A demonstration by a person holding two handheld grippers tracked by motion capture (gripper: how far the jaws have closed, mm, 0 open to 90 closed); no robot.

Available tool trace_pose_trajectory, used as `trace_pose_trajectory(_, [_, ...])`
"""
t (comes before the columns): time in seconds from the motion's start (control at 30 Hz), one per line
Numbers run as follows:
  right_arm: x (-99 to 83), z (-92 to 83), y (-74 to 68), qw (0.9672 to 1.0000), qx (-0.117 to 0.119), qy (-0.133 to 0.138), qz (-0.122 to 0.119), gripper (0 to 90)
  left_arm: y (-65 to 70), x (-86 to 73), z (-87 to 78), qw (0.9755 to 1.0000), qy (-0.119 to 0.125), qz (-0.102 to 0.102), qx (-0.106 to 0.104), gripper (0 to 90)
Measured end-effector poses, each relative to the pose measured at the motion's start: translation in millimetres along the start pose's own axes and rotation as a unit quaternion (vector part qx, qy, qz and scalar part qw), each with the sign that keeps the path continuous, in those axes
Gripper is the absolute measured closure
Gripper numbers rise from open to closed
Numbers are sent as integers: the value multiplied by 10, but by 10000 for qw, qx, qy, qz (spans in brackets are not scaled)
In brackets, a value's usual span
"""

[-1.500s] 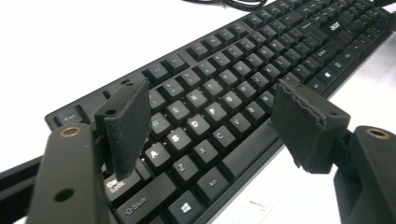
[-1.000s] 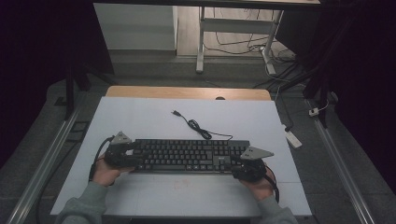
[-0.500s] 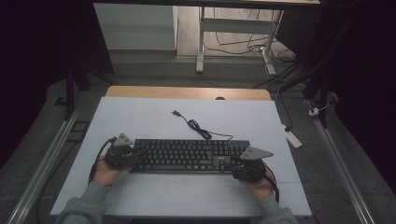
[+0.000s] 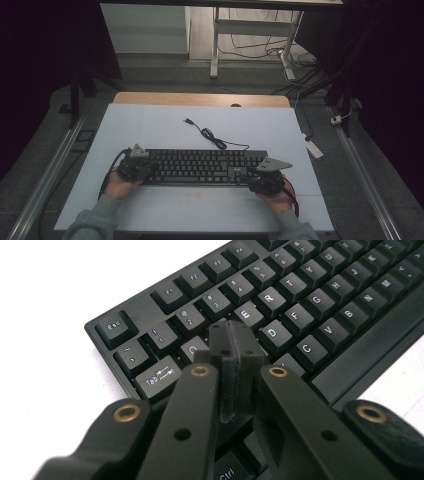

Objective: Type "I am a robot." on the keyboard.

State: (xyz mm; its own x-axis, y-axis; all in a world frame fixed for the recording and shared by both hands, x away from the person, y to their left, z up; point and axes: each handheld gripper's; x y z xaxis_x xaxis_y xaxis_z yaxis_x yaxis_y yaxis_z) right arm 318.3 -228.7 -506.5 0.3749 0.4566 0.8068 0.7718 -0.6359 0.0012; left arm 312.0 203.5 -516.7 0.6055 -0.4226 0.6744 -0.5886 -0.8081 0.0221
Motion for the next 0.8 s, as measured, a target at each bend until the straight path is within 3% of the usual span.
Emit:
trace_pose_trajectory(0.63, [-7,8,-3,10000,10,13,6,531,39,-7,72,9998,-127,60,111,891])
trace_pose_trajectory(0.8, [-5,0,-1,10000,-7,7,-7,531,28,12,-32,9998,209,-17,45,890])
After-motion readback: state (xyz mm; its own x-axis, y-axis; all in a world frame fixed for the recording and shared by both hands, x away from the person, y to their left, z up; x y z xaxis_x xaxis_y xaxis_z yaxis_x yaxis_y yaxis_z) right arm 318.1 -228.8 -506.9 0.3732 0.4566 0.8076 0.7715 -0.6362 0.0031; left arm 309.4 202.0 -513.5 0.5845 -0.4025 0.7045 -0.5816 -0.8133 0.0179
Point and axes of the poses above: each handheld gripper's, and its own axes: z roughly forward along the jaws, x roughly out of its top, y roughly to its right, and after that the axes turned 2 degrees about z, right-handed
